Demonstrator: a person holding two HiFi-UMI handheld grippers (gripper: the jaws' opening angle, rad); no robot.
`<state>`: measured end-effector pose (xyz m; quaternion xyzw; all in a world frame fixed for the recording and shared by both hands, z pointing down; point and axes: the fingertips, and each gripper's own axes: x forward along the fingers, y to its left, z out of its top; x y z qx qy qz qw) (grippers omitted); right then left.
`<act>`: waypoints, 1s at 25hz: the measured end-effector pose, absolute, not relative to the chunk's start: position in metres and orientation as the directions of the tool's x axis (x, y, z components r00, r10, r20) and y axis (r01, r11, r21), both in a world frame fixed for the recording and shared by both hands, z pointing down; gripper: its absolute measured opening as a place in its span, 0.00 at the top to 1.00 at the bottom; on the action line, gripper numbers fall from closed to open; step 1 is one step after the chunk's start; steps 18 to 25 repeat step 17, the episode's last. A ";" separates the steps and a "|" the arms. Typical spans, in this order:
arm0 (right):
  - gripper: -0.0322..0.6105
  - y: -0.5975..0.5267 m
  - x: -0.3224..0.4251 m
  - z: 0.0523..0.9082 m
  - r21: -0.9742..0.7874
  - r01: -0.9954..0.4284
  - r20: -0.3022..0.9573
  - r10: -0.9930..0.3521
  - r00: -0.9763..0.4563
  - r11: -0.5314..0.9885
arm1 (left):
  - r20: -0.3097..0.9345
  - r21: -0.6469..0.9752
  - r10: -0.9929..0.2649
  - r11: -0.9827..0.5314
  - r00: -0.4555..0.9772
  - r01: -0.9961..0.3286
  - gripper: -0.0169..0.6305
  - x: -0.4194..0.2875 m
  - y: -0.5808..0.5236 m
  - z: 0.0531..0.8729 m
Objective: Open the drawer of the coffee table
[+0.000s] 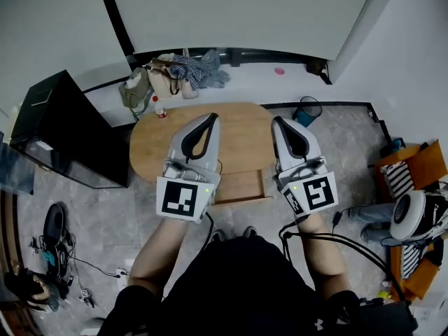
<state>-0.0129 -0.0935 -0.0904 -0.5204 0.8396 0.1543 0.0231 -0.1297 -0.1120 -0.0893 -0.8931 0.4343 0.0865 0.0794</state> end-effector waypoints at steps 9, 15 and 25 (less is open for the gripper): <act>0.95 -0.099 -0.004 -0.088 0.230 -0.881 -0.192 -0.869 -0.457 0.413 | -0.211 -0.058 -0.765 -0.612 0.609 -0.789 0.97 -0.120 -0.117 -0.086; 0.95 -0.102 0.000 -0.085 0.225 -0.879 -0.184 -0.868 -0.462 0.420 | -0.204 -0.057 -0.764 -0.615 0.612 -0.786 0.97 -0.113 -0.120 -0.084; 0.95 -0.104 0.002 -0.084 0.223 -0.879 -0.182 -0.868 -0.463 0.422 | -0.200 -0.058 -0.763 -0.617 0.614 -0.785 0.97 -0.111 -0.122 -0.083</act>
